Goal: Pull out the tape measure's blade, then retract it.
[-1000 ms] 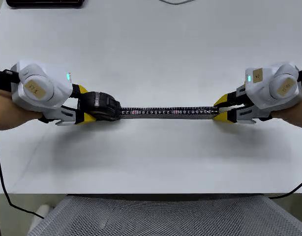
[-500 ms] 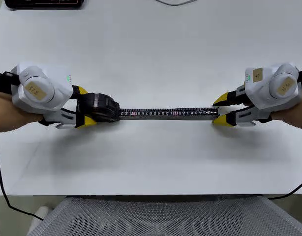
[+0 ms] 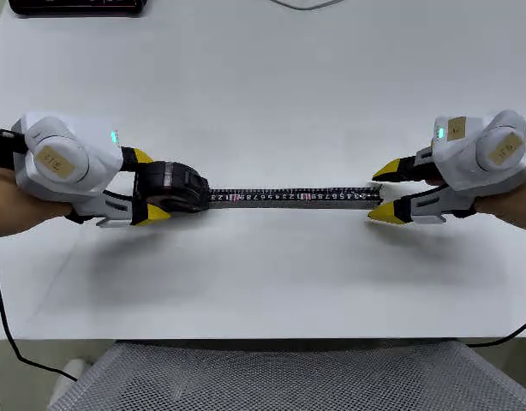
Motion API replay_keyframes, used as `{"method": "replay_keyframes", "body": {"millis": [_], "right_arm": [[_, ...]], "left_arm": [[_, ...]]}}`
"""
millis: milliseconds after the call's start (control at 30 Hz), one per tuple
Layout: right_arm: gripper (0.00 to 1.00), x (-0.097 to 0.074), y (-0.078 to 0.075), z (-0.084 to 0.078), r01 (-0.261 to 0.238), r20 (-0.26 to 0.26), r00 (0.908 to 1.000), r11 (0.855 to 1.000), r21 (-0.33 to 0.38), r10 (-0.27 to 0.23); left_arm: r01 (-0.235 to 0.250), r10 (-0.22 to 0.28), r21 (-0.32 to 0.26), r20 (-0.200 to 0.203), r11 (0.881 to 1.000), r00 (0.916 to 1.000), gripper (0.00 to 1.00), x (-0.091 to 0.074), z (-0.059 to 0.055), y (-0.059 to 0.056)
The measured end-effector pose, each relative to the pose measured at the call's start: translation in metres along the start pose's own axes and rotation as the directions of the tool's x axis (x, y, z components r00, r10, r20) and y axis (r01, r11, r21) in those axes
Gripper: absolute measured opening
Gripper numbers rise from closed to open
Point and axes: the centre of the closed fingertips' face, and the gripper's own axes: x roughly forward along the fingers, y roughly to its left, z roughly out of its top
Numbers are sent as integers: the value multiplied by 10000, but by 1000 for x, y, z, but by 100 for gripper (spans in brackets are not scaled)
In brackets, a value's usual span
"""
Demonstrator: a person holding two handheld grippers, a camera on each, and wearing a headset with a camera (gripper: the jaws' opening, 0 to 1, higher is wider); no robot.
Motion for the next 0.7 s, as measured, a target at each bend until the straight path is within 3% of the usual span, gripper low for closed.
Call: {"method": "replay_keyframes", "body": {"millis": [200, 367, 700], "right_arm": [[37, -5, 0, 2, 358, 216, 9991, 9990, 284, -364], [41, -11, -1, 6, 669, 561, 9959, 9951, 723, -710], [46, -17, 0, 8, 1039, 740, 9910, 9896, 991, -1115]], "left_arm": [[-282, 294, -339, 338, 9990, 9990, 40, -7, 6, 0], [-986, 1041, -714, 776, 9926, 9915, 44, -15, 12, 8], [-1301, 1464, -1276, 1278, 9832, 9809, 44, -22, 16, 6]]}}
